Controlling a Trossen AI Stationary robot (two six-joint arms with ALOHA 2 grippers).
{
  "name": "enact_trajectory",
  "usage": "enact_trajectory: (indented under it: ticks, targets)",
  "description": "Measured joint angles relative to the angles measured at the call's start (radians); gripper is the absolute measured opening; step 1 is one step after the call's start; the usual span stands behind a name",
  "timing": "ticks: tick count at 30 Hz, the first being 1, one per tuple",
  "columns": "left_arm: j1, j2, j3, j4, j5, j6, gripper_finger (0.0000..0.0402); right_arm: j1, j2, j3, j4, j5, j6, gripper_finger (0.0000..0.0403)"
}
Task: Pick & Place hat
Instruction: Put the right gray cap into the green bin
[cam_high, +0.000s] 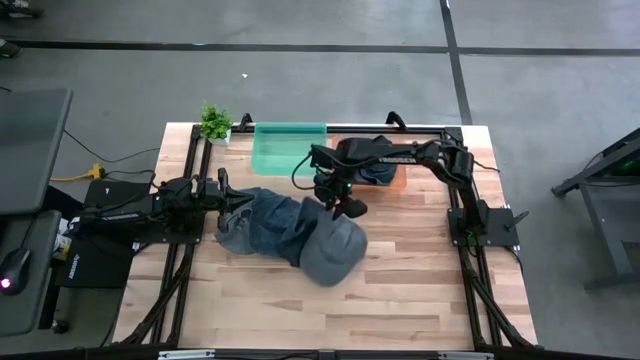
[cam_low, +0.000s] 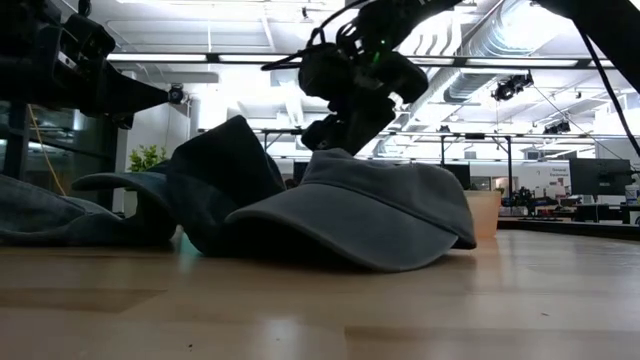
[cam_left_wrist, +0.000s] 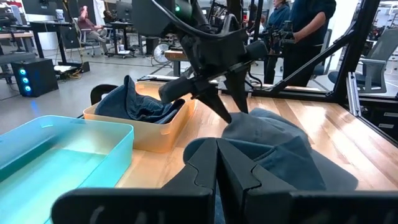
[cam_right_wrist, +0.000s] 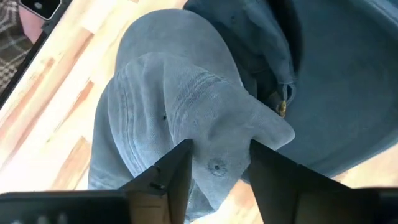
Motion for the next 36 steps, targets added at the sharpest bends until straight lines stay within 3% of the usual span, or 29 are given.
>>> enact_trajectory:
  ticks: [10, 19, 36]
  targets:
    - [0.000, 0.000, 0.000, 0.000, 0.000, 0.000, 0.0001, 0.041, -0.002, 0.000, -0.041, 0.039, -0.002, 0.0010]
    - [0.000, 0.000, 0.000, 0.000, 0.000, 0.000, 0.0001, 0.093, -0.078, 0.000, -0.085, 0.271, 0.150, 0.0004]
    - [0.000, 0.000, 0.000, 0.000, 0.000, 0.000, 0.0001, 0.242, -0.494, 0.000, -0.150, 0.665, 0.453, 0.0001]
